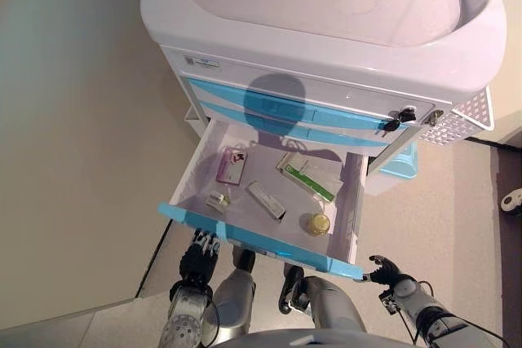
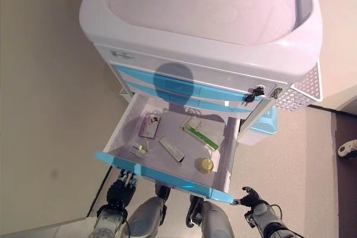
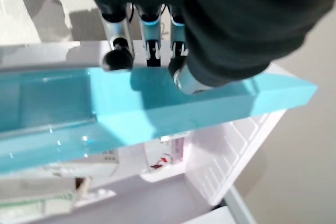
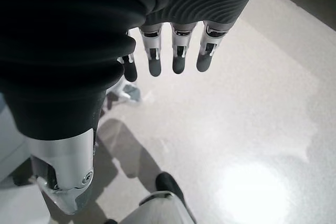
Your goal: Open the drawer and pick up the medicine
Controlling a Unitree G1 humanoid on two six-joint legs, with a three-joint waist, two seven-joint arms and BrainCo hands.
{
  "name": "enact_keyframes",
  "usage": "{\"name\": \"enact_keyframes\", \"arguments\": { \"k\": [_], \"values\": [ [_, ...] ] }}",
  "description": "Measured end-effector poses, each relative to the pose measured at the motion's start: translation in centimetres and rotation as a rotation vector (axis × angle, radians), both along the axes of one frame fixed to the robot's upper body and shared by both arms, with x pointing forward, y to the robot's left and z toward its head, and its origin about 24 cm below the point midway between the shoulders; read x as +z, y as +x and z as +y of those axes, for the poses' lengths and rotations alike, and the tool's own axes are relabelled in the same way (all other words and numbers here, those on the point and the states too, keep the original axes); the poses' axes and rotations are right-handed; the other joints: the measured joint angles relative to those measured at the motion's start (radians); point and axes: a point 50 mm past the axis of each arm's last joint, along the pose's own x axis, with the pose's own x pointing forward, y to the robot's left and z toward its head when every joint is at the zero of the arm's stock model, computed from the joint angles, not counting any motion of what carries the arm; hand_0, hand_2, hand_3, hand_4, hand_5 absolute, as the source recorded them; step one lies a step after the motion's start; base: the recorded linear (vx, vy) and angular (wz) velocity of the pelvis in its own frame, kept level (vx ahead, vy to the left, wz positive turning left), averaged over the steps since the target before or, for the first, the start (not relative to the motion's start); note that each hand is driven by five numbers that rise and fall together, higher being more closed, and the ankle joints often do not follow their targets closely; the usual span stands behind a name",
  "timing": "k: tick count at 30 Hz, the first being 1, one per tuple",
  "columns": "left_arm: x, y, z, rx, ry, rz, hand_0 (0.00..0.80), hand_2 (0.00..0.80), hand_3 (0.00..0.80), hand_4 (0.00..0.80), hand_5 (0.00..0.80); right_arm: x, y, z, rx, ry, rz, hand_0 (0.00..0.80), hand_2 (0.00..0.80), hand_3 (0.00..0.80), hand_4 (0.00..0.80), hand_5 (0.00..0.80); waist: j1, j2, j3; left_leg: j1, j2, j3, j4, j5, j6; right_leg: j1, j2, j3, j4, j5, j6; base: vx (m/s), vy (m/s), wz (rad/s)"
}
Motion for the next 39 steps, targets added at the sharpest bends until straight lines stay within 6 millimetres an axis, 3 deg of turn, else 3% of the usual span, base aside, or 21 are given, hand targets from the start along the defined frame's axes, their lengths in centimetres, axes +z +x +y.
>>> {"name": "enact_keyframes", "arguments": {
  "k": [6, 7, 8, 9, 12, 15, 25, 29, 32, 36, 39],
  "values": [
    [-1.5, -1.4, 1.6, -0.063, 0.110, 0.091, 0.800, 0.800, 0.800, 0.800, 0.800, -0.1, -0.8, -0.6, -0.017, -0.010, 0.017, 0.000, 0.000, 0.000, 0.000, 0.000, -0.004, 0.018, -0.026, 0.000, 0.005, 0.003, -0.021, 0.001, 0.002, -0.001, 0.011, 0.009, -0.029, 0.012, 0.007, 0.015, 0.038, -0.05],
    [-1.9, -1.7, 2.8, -0.043, 0.145, 0.121, 0.242, 0.242, 0.242, 0.242, 0.242, -0.3, -1.4, -0.8, -0.022, -0.012, 0.031, 0.000, 0.000, 0.000, 0.000, 0.000, -0.008, 0.017, -0.040, 0.001, 0.006, 0.005, -0.029, 0.001, 0.002, 0.000, 0.014, 0.013, -0.042, 0.018, 0.007, 0.041, 0.057, -0.05],
    [-2.0, -1.9, 3.4, -0.026, 0.159, 0.132, 0.242, 0.242, 0.242, 0.242, 0.242, -0.3, -1.4, -0.8, -0.022, -0.013, 0.030, 0.000, 0.000, 0.000, 0.000, 0.000, -0.005, 0.021, -0.045, 0.001, 0.008, 0.005, -0.031, 0.002, 0.002, 0.002, 0.016, 0.013, -0.047, 0.020, 0.008, 0.053, 0.073, -0.06],
    [-2.3, -1.9, 4.8, 0.021, 0.189, 0.150, 0.000, 0.000, 0.000, 0.000, 0.000, -0.3, -1.6, -1.0, -0.029, -0.016, 0.035, 0.000, 0.000, 0.000, 0.000, 0.000, -0.006, 0.022, -0.051, 0.005, 0.008, 0.010, -0.037, 0.003, 0.005, 0.007, 0.017, 0.015, -0.054, 0.026, 0.009, 0.045, 0.065, -0.10],
    [-2.8, -2.8, 8.6, 0.065, 0.312, 0.241, 0.000, 0.000, 0.000, 0.000, 0.000, -0.2, -1.4, -1.2, -0.043, -0.014, 0.027, 0.000, 0.000, 0.000, 0.000, 0.000, -0.012, 0.019, -0.074, 0.028, 0.009, 0.031, -0.065, 0.009, 0.012, 0.018, 0.018, 0.038, -0.074, 0.036, 0.020, 0.043, 0.063, -0.17],
    [-3.4, -3.6, 10.2, 0.015, 0.424, 0.336, 0.000, 0.000, 0.000, 0.000, 0.000, 0.0, -0.9, -1.1, -0.045, -0.011, 0.009, 0.000, 0.000, 0.000, 0.000, 0.000, -0.026, 0.008, -0.080, 0.050, 0.009, 0.056, -0.077, 0.010, 0.023, 0.031, 0.017, 0.065, -0.091, 0.047, 0.032, 0.041, 0.053, -0.19],
    [-6.4, -7.3, 11.1, -0.179, 0.556, 0.642, 0.000, 0.000, 0.000, 0.000, 0.000, -0.4, -1.8, -1.0, -0.075, 0.005, 0.033, 0.000, 0.000, 0.000, 0.000, 0.000, -0.061, -0.032, -0.101, 0.071, 0.002, 0.099, -0.114, 0.020, 0.058, 0.058, 0.015, 0.107, -0.171, 0.091, 0.067, 0.032, 0.041, -0.12],
    [-7.7, -9.7, 11.3, -0.365, 0.632, 0.827, 0.000, 0.000, 0.000, 0.000, 0.000, -0.4, -1.8, -1.1, -0.092, 0.011, 0.026, 0.000, 0.000, 0.000, 0.000, 0.000, -0.071, -0.034, -0.102, 0.071, 0.007, 0.128, -0.135, 0.024, 0.067, 0.056, 0.023, 0.132, -0.217, 0.122, 0.072, 0.005, 0.022, -0.18],
    [-7.7, -10.5, 11.6, -0.468, 0.695, 0.890, 0.000, 0.000, 0.000, 0.000, 0.000, -0.1, -1.2, -1.2, -0.114, 0.009, -0.004, 0.000, 0.000, 0.000, 0.000, 0.000, -0.069, -0.037, -0.097, 0.064, 0.011, 0.151, -0.141, 0.026, 0.070, 0.044, 0.028, 0.152, -0.232, 0.138, 0.075, -0.011, 0.020, -0.28],
    [-7.6, -10.0, 11.9, -0.560, 0.779, 0.899, 0.000, 0.000, 0.000, 0.000, 0.000, 0.8, -0.3, -2.3, -0.162, 0.009, -0.069, 0.000, 0.000, 0.000, 0.000, 0.000, -0.083, -0.040, -0.084, 0.046, 0.013, 0.168, -0.143, 0.028, 0.073, 0.027, 0.034, 0.177, -0.253, 0.162, 0.076, -0.029, 0.029, -0.17],
    [-7.6, -9.7, 11.6, -0.636, 0.830, 0.903, 0.000, 0.000, 0.000, 0.000, 0.000, 3.5, 2.6, -3.4, -0.146, 0.006, -0.236, 0.000, 0.000, 0.000, 0.000, 0.000, -0.084, -0.045, -0.066, 0.030, 0.016, 0.208, -0.148, 0.028, 0.079, -0.002, 0.038, 0.213, -0.261, 0.181, 0.080, -0.027, 0.021, -0.46]
  ]
}}
